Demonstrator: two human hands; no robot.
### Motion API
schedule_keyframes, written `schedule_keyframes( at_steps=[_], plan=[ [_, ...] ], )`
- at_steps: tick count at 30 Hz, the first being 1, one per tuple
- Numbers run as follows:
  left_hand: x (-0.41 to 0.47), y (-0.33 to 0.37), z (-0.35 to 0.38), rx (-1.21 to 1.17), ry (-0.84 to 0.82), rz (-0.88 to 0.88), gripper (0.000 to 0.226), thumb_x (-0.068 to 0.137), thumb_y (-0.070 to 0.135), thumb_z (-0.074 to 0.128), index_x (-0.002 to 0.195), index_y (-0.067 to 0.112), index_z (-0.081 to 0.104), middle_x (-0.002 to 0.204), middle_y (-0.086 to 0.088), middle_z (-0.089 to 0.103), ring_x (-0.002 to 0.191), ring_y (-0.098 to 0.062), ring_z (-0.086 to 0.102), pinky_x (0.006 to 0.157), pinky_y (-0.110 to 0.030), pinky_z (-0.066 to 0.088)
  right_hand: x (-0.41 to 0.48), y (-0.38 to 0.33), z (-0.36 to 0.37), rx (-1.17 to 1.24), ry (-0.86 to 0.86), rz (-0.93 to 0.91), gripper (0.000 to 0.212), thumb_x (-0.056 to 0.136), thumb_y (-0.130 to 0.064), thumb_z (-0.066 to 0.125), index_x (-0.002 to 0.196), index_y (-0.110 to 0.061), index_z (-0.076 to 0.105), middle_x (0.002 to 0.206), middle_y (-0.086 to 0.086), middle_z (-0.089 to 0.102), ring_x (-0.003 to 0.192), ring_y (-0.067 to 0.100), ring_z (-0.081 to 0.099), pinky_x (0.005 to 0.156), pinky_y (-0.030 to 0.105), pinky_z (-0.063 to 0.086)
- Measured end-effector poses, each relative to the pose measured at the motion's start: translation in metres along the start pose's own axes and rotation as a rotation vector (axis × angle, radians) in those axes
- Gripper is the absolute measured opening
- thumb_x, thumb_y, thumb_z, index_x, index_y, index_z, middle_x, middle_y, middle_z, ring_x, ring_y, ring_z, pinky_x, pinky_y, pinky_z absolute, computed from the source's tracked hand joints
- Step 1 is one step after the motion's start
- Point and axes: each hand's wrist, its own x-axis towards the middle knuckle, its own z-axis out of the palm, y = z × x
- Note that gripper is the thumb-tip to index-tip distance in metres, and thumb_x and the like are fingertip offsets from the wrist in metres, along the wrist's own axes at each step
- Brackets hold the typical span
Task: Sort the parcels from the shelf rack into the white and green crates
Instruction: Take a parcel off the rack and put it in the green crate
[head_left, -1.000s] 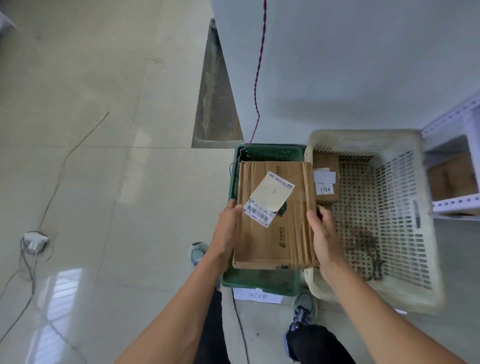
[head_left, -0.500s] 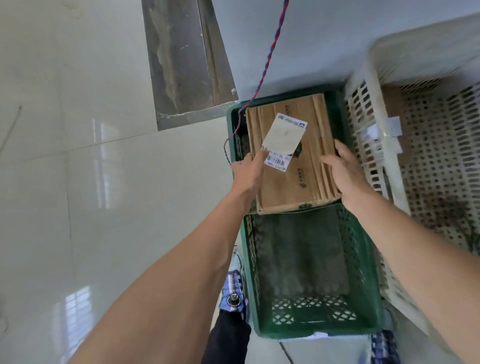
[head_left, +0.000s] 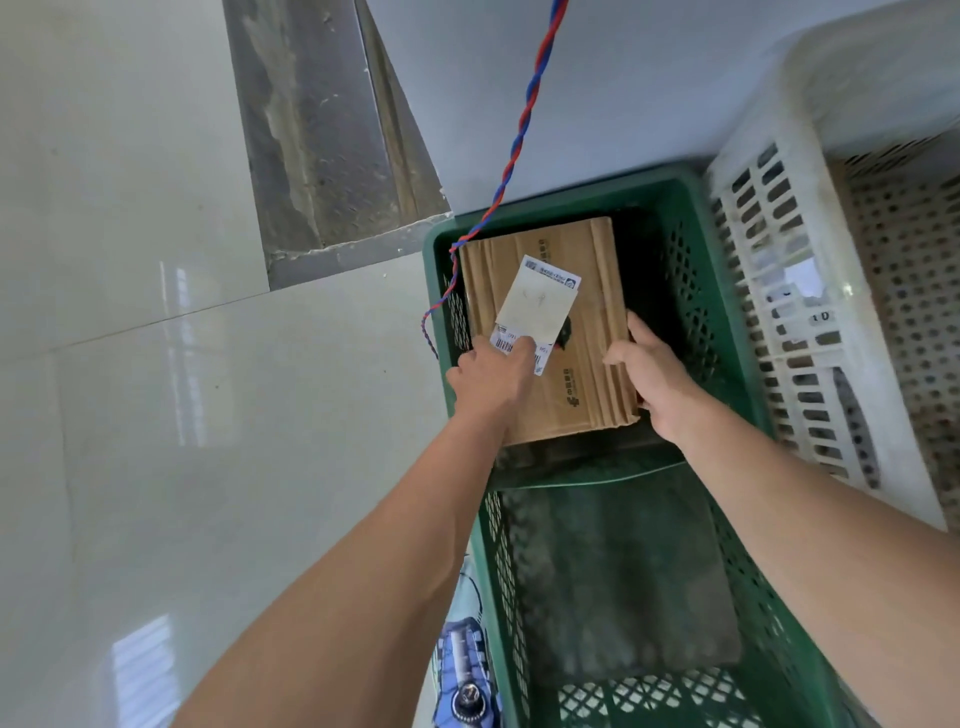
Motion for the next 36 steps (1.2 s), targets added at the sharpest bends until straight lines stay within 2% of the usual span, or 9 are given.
schedule_keyframes(
  at_steps=[7, 13, 16, 19, 23, 27, 31, 34, 36],
  plan=[
    [0.005, -0.002, 0.010, 0.037, -0.047, -0.074, 0.076, 0.106, 0.054, 0.044, 0.167, 0.011, 0.028, 0.171, -0.019, 0.029, 0.155, -0.043, 0.030, 0.126, -0.052, 0.030, 0.015, 0.006, 0.006, -0.058, -0.013, -0.030, 0.080, 0.097, -0.018, 0.055, 0.167, -0.039, 0.024, 0.170, -0.002, 0.037, 0.153, 0.026, 0.036, 0.122, 0.049, 0.027],
    [0.007, -0.018, 0.011, -0.129, -0.077, -0.027, 0.052, 0.108, 0.040, 0.044, 0.155, 0.018, 0.047, 0.150, -0.010, 0.057, 0.134, -0.036, 0.055, 0.116, -0.046, 0.046, 0.023, 0.006, 0.013, -0.112, -0.072, 0.026, 0.087, 0.097, -0.025, 0.053, 0.168, -0.043, 0.006, 0.178, -0.002, 0.013, 0.162, 0.029, 0.017, 0.127, 0.056, 0.016],
    [0.009, -0.025, 0.012, -0.219, -0.139, -0.041, 0.039, 0.110, 0.034, 0.040, 0.146, 0.022, 0.051, 0.141, -0.005, 0.059, 0.121, -0.030, 0.055, 0.100, -0.037, 0.043, 0.027, 0.006, 0.018, -0.123, -0.075, 0.056, 0.091, 0.098, -0.024, 0.053, 0.166, -0.046, -0.003, 0.178, 0.000, 0.006, 0.163, 0.032, 0.013, 0.126, 0.061, 0.013],
    [0.015, -0.029, 0.015, -0.265, -0.181, -0.041, 0.043, 0.112, 0.034, 0.037, 0.153, 0.022, 0.048, 0.142, -0.005, 0.059, 0.121, -0.029, 0.055, 0.093, -0.036, 0.040, 0.032, 0.008, 0.017, -0.131, -0.093, 0.078, 0.093, 0.098, -0.025, 0.054, 0.165, -0.049, -0.006, 0.179, 0.000, 0.002, 0.163, 0.033, 0.009, 0.126, 0.063, 0.010],
    [0.017, -0.029, 0.015, -0.235, -0.197, -0.034, 0.045, 0.113, 0.036, 0.036, 0.154, 0.020, 0.045, 0.154, -0.006, 0.053, 0.124, -0.027, 0.049, 0.100, -0.039, 0.037, 0.034, 0.009, 0.015, -0.121, -0.140, 0.079, 0.094, 0.100, -0.027, 0.053, 0.163, -0.050, -0.012, 0.179, 0.000, -0.002, 0.164, 0.033, 0.006, 0.127, 0.063, 0.008],
    [0.000, -0.024, 0.009, -0.126, -0.170, 0.035, 0.048, 0.114, 0.037, 0.036, 0.157, 0.018, 0.044, 0.158, -0.009, 0.052, 0.134, -0.031, 0.051, 0.108, -0.036, 0.038, 0.009, 0.002, 0.013, -0.067, -0.079, -0.027, 0.084, 0.103, -0.029, 0.049, 0.167, -0.045, -0.004, 0.179, -0.002, 0.002, 0.164, 0.030, 0.008, 0.127, 0.060, 0.010],
    [-0.060, -0.001, -0.011, -0.093, -0.137, 0.229, 0.058, 0.114, 0.050, 0.036, 0.160, 0.014, 0.040, 0.161, -0.015, 0.049, 0.142, -0.036, 0.050, 0.120, -0.053, 0.040, -0.056, -0.024, 0.005, 0.049, -0.004, -0.246, 0.073, 0.106, -0.032, 0.043, 0.169, -0.037, 0.006, 0.178, -0.008, 0.006, 0.163, 0.015, 0.009, 0.130, 0.050, 0.009],
    [-0.128, 0.033, -0.039, -0.173, -0.134, 0.366, 0.078, 0.107, 0.066, 0.035, 0.168, 0.019, 0.032, 0.170, -0.004, 0.040, 0.157, -0.029, 0.037, 0.130, -0.051, 0.028, -0.126, -0.054, -0.010, 0.130, 0.041, -0.334, 0.071, 0.106, -0.042, 0.041, 0.169, -0.033, 0.009, 0.178, -0.009, 0.009, 0.162, 0.008, 0.012, 0.133, 0.044, 0.010],
    [-0.177, 0.058, -0.058, -0.192, -0.143, 0.437, 0.073, 0.108, 0.069, 0.034, 0.167, 0.025, 0.036, 0.166, 0.006, 0.042, 0.160, -0.025, 0.033, 0.132, -0.046, 0.022, -0.181, -0.076, -0.025, 0.206, 0.084, -0.372, 0.076, 0.102, -0.051, 0.040, 0.169, -0.032, 0.010, 0.178, -0.011, 0.010, 0.161, 0.005, 0.013, 0.134, 0.044, 0.011]
  ],
)
